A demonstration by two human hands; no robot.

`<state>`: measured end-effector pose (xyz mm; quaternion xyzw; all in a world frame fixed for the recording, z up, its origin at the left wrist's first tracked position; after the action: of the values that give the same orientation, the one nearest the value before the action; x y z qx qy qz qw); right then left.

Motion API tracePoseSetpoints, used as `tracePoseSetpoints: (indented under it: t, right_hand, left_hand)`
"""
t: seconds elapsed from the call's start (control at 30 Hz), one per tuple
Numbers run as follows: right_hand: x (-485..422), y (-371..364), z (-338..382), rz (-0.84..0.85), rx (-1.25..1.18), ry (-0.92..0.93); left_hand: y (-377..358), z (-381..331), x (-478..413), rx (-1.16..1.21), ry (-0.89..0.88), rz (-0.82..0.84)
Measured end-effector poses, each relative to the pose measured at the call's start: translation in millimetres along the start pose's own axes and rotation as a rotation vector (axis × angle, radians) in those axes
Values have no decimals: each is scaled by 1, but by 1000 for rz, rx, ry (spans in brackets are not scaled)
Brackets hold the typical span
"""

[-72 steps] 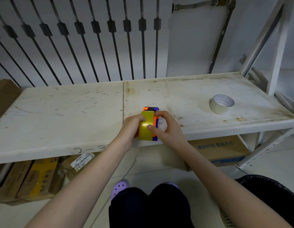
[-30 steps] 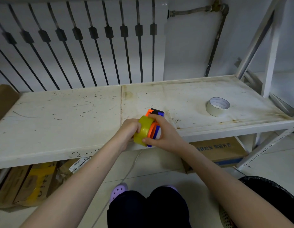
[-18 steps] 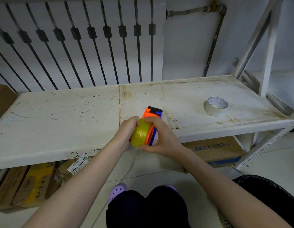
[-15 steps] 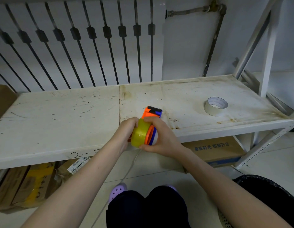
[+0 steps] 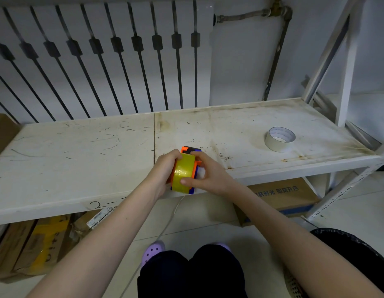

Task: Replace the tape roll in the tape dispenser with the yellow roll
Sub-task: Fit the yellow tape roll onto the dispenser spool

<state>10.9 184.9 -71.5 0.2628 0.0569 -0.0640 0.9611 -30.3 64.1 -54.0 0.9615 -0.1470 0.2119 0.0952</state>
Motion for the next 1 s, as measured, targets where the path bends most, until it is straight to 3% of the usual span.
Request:
tracePoseSetpoints:
  t: [0.2,0.43,0.63,1.0]
  right_hand:
    - [5,-12,18,-83,391,353]
    - [-2,-7,-7,19,-109,11]
    - [-5,-3,-10,-30,-88,-10]
    - [3,-4,-4,-15,47,50]
  left_hand:
    - [11,-5,2,-20,13,-91]
    - [4,-8,7,-17,3,-54]
    - [5,-1,7,-43,-45,-21]
    - [-1,-12,4,0,79,-57]
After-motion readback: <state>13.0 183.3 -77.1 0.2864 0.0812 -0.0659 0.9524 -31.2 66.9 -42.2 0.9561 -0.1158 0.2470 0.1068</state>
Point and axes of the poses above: each hand's wrist, its own x-axis away from the middle knuckle, its own y-axis out of the back of the hand, z = x × y, the point moved 6 cm from there along -x, towards the middle knuckle, and after that the axes turned 3 degrees about -z, right-handed, at the moved point
